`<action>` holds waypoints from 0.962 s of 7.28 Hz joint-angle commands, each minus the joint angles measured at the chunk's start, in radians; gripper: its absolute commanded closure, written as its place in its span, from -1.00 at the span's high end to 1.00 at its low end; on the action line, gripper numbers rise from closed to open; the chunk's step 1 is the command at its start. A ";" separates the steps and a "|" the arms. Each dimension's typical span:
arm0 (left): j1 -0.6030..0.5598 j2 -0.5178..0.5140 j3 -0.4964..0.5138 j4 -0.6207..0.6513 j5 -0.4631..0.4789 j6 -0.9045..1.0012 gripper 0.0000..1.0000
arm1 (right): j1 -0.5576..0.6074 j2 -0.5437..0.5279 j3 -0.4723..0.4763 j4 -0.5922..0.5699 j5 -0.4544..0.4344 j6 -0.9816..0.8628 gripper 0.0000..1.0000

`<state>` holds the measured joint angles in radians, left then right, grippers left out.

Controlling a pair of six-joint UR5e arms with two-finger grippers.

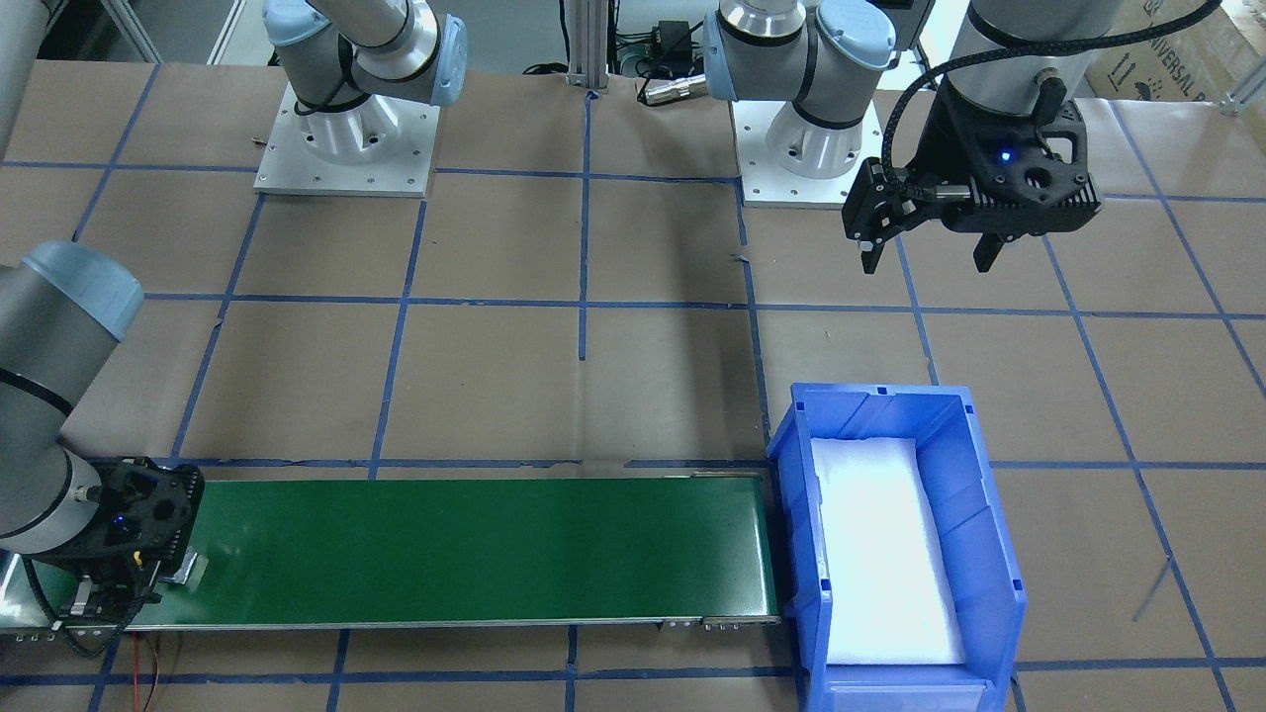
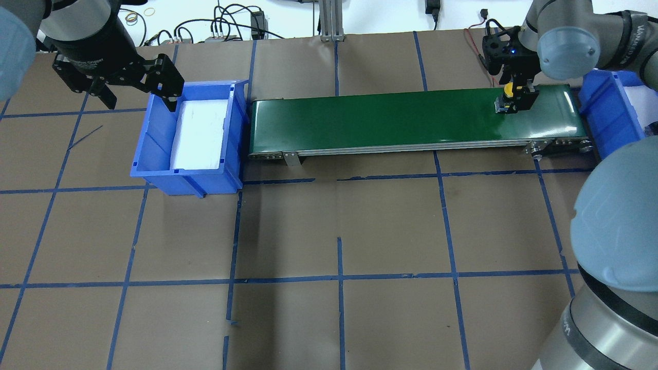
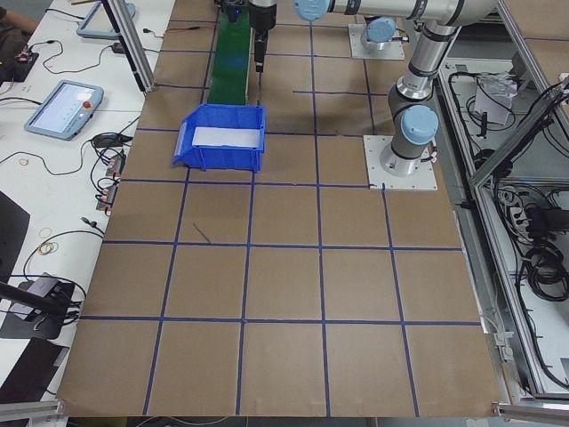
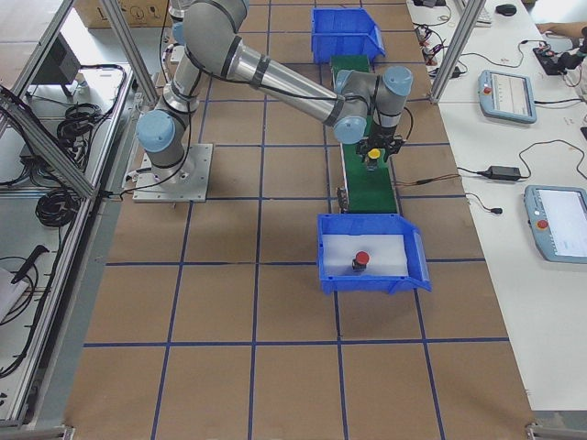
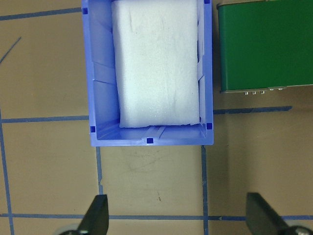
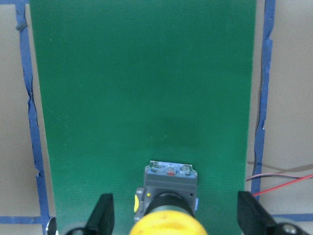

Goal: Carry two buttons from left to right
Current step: 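Carry the yellow button with the right gripper into the bin and release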

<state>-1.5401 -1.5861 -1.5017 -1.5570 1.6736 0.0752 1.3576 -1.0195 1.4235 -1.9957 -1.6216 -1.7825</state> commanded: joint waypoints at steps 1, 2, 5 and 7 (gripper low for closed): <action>0.001 0.000 0.000 0.000 0.000 0.002 1.00 | 0.000 -0.002 -0.003 0.000 -0.041 0.000 -0.84; 0.001 0.000 0.000 0.000 0.000 0.002 1.00 | 0.000 -0.008 -0.005 0.001 -0.058 0.000 -0.86; 0.006 0.000 -0.011 0.000 -0.002 0.002 1.00 | -0.055 -0.072 -0.066 0.009 -0.110 -0.014 -0.86; 0.006 0.003 -0.005 0.000 0.000 0.002 1.00 | -0.223 -0.090 -0.074 0.009 -0.103 -0.151 -0.86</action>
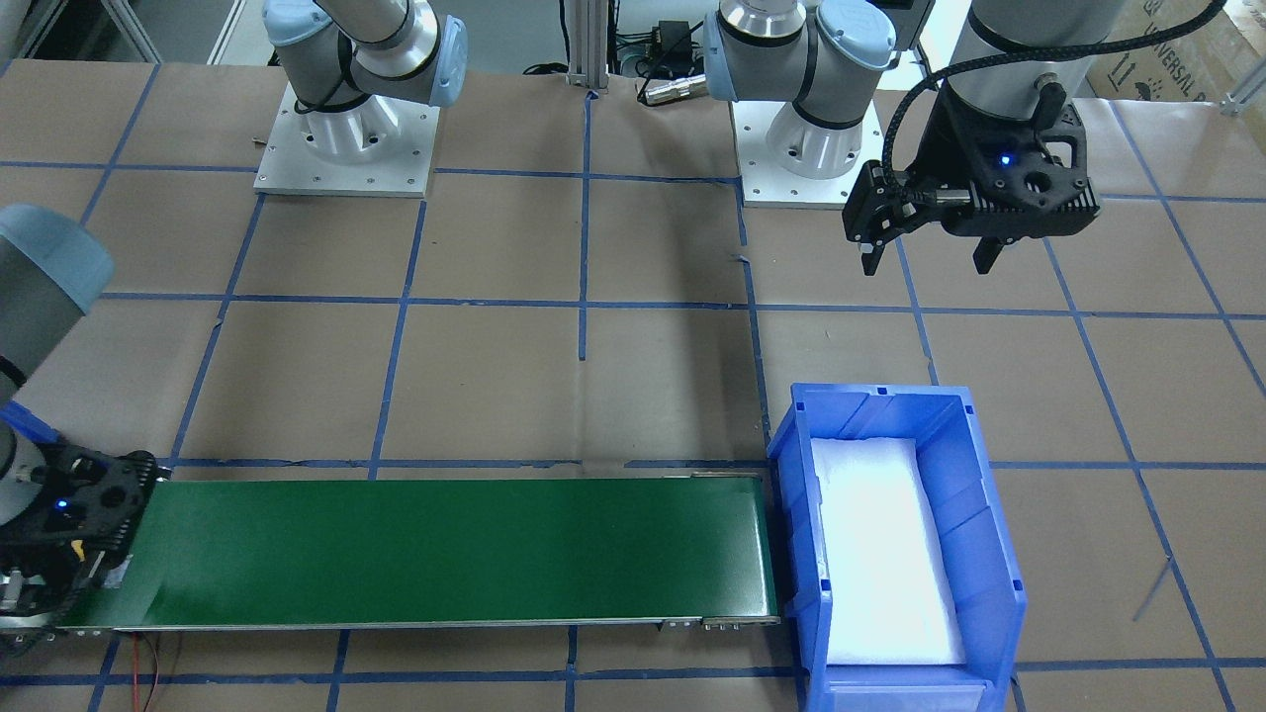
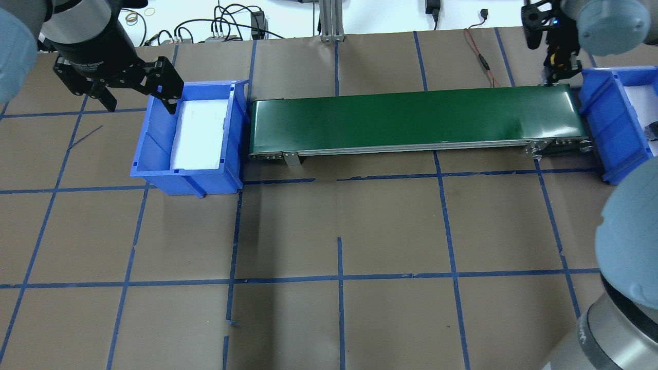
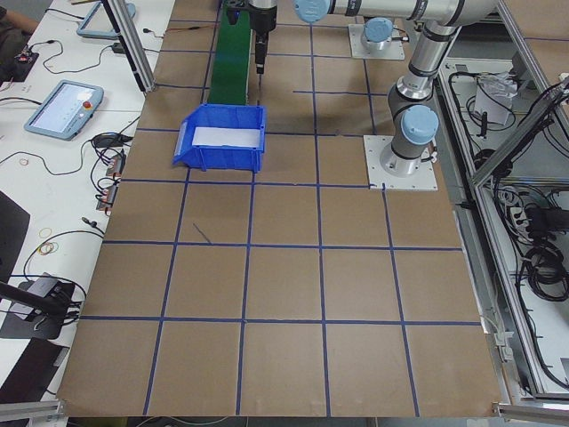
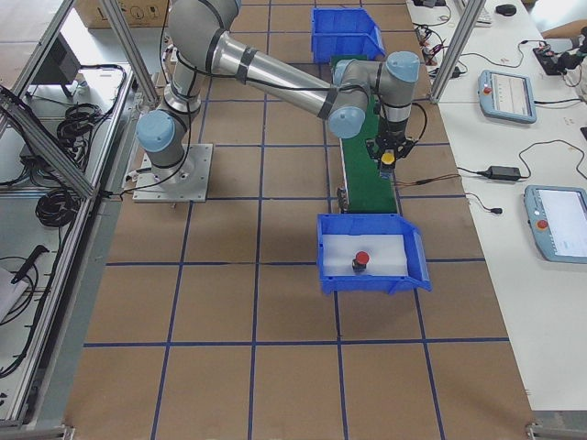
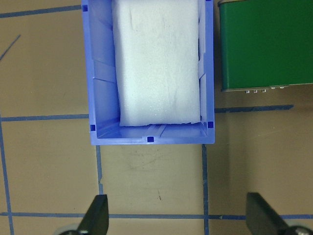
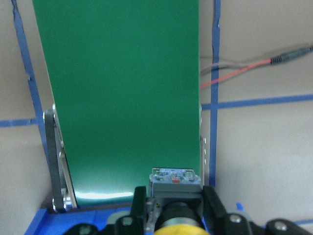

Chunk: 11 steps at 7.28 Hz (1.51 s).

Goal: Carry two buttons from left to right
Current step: 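Carry the yellow button with the right gripper into the bin and release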

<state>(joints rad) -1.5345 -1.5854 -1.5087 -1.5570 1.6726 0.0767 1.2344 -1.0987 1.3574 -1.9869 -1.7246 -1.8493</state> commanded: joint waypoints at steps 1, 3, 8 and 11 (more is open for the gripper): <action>-0.003 0.002 0.002 0.000 0.001 0.000 1.00 | -0.166 -0.007 -0.011 0.000 0.026 -0.125 -0.86; 0.000 0.002 -0.002 0.000 0.001 0.000 1.00 | -0.278 0.022 0.000 -0.013 0.118 -0.226 -0.86; -0.001 0.002 -0.001 0.000 -0.001 0.000 1.00 | -0.323 0.132 0.054 -0.051 0.151 -0.341 -0.84; -0.004 0.002 0.001 0.000 0.001 -0.002 1.00 | -0.325 0.131 0.068 -0.047 0.151 -0.341 0.30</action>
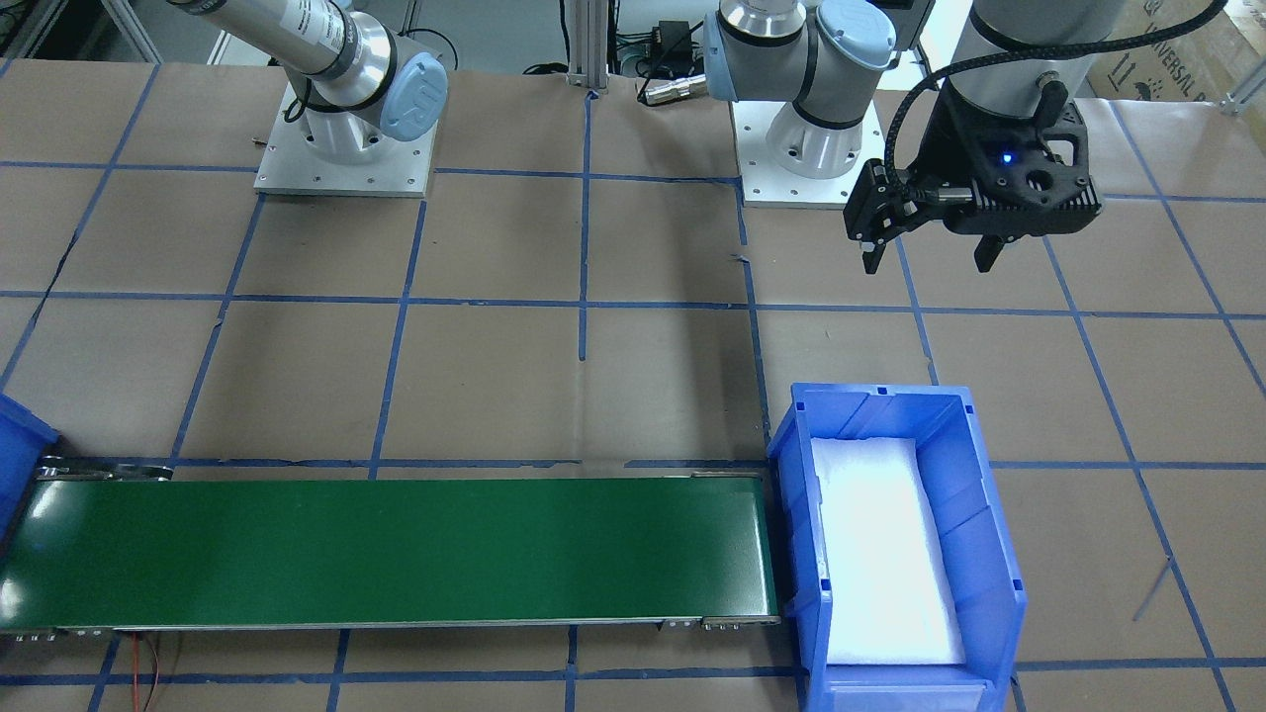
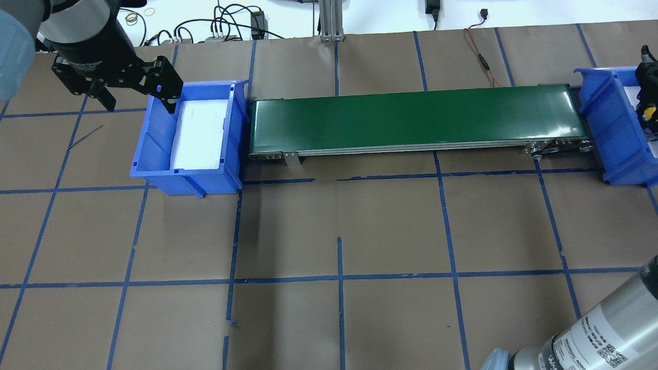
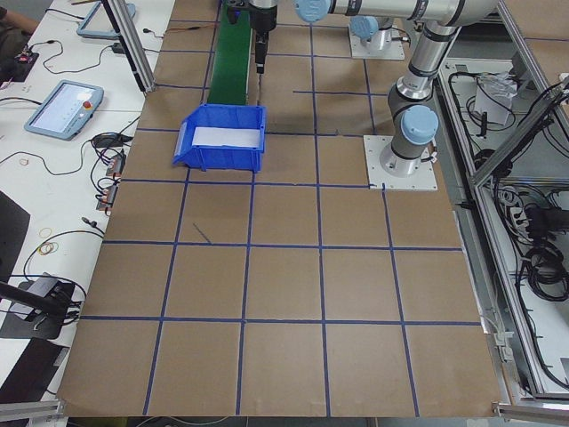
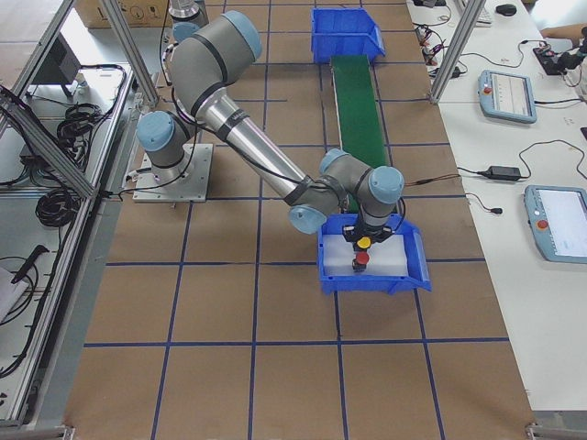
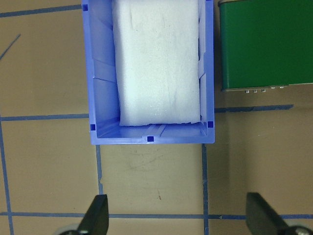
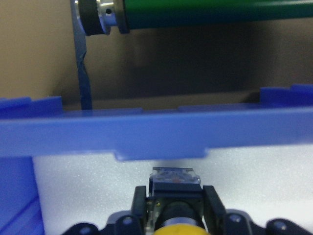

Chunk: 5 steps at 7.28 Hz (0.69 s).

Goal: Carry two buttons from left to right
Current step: 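Carry the yellow button with the right gripper into the bin and release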

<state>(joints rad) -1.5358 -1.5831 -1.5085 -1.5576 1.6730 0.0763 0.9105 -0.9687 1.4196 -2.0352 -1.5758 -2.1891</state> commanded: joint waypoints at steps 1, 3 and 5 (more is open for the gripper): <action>0.000 0.000 0.001 0.001 0.001 0.000 1.00 | -0.001 -0.001 0.002 0.001 -0.001 -0.003 0.99; 0.000 0.000 0.001 0.001 0.001 0.000 1.00 | -0.001 -0.046 -0.007 0.021 -0.013 -0.003 1.00; 0.000 0.000 0.001 -0.001 0.001 0.000 1.00 | -0.018 -0.170 -0.011 0.154 -0.020 0.006 1.00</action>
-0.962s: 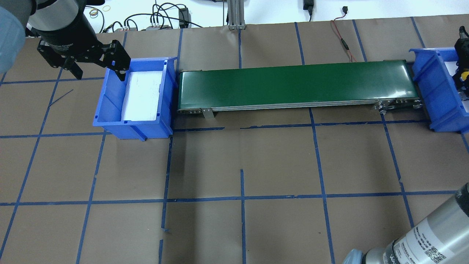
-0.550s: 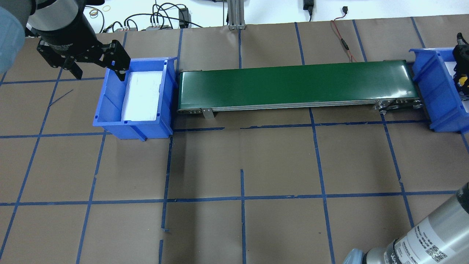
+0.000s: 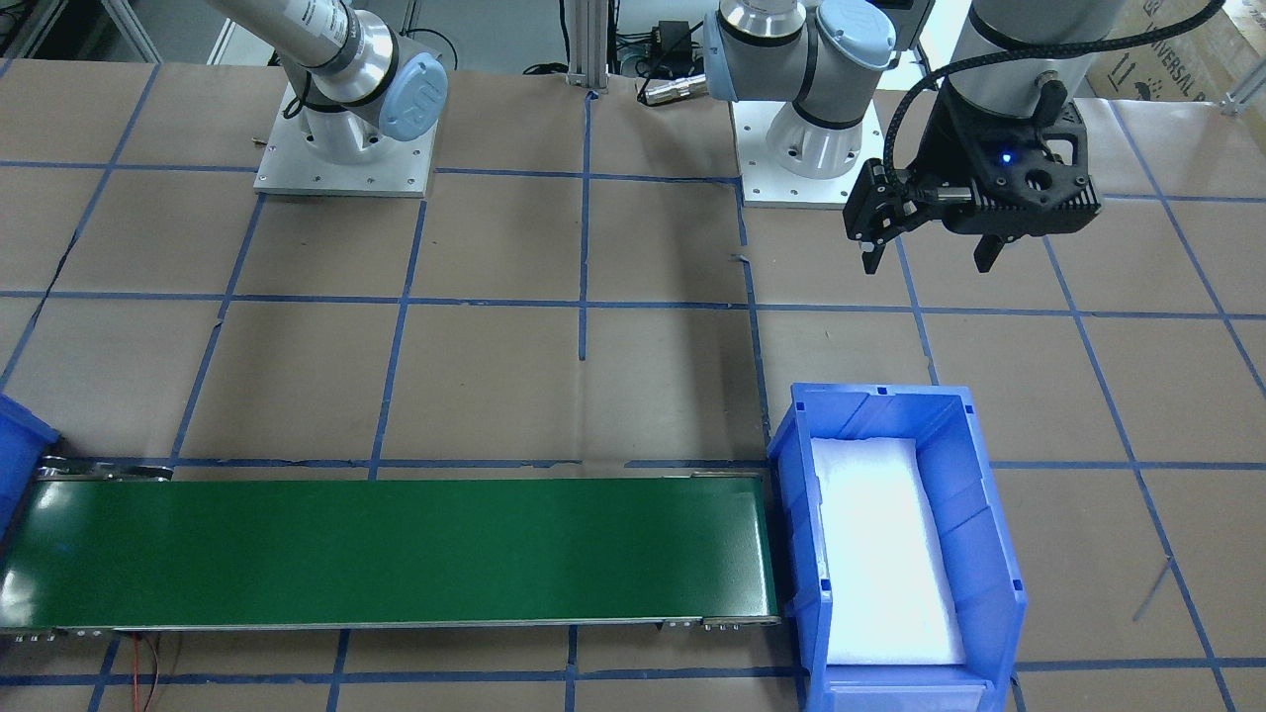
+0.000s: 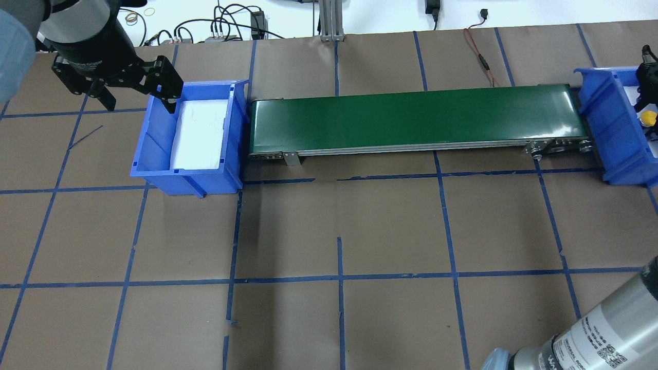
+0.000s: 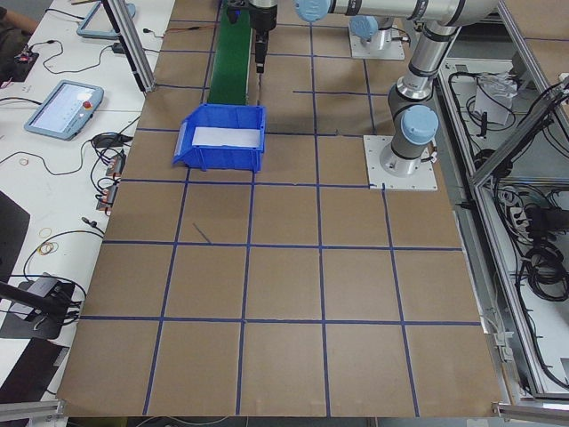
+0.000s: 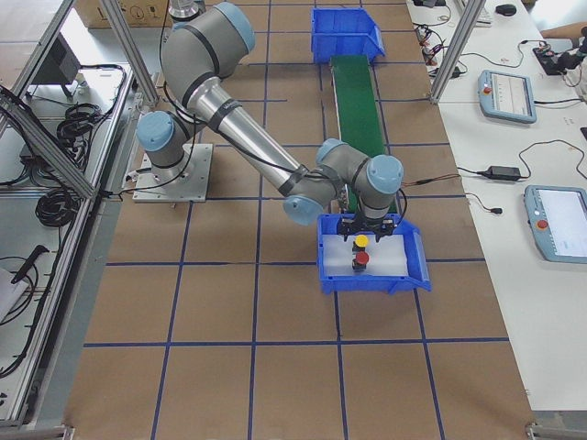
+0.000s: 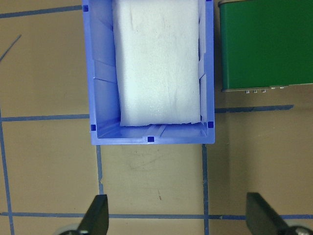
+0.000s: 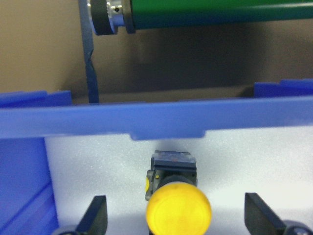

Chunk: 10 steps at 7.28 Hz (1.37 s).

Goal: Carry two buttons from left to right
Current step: 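Carry the yellow button with the right gripper into the bin and release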

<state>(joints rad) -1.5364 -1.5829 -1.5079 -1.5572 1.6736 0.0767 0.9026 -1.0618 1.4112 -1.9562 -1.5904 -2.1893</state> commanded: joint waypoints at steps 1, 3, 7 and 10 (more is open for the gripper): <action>0.001 0.000 0.000 -0.001 0.000 0.000 1.00 | -0.011 -0.183 -0.011 0.155 -0.008 0.085 1.00; -0.001 0.000 0.001 -0.001 0.000 0.000 1.00 | -0.011 -0.370 -0.005 0.330 -0.008 0.215 1.00; -0.001 0.003 -0.002 -0.001 0.000 -0.001 1.00 | -0.004 -0.494 0.029 0.525 -0.017 0.419 1.00; -0.004 0.004 -0.005 -0.001 0.000 -0.001 1.00 | 0.094 -0.589 0.127 0.517 0.026 0.761 1.00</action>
<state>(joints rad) -1.5385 -1.5796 -1.5110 -1.5581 1.6736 0.0759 0.9368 -1.6214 1.5116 -1.4348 -1.5791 -1.5835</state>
